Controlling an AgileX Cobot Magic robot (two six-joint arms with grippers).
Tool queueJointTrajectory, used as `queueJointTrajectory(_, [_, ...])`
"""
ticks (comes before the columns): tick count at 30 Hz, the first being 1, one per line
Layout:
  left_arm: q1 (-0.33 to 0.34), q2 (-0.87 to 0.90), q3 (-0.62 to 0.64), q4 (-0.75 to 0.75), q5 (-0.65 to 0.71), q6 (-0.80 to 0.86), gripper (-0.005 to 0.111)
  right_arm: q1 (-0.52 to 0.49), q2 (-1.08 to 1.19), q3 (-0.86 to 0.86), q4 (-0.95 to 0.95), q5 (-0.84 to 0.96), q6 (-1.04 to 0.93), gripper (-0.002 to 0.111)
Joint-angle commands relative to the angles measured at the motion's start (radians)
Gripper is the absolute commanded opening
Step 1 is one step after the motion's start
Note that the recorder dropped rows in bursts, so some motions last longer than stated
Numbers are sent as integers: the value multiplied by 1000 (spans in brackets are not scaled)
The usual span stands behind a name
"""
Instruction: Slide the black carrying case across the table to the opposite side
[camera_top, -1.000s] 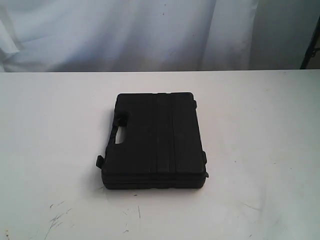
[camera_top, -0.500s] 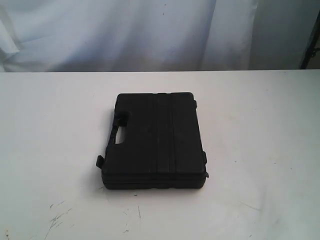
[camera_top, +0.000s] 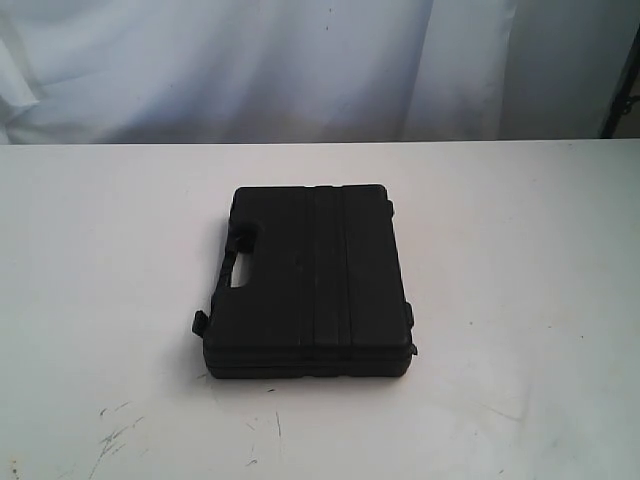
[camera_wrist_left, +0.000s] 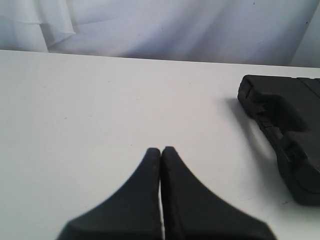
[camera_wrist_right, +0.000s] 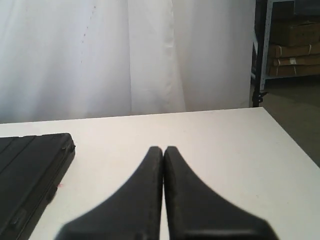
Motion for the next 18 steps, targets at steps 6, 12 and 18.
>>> queueJointTrajectory(6, [2, -5, 5, 0, -15, -4, 0, -7, -5, 4, 10, 179, -64, 0])
queueJointTrajectory(12, [2, -5, 5, 0, -15, -4, 0, -7, -5, 4, 10, 202, -69, 0])
queueJointTrajectory(18, [2, -5, 5, 0, -15, -4, 0, -7, -5, 4, 10, 201, -77, 0])
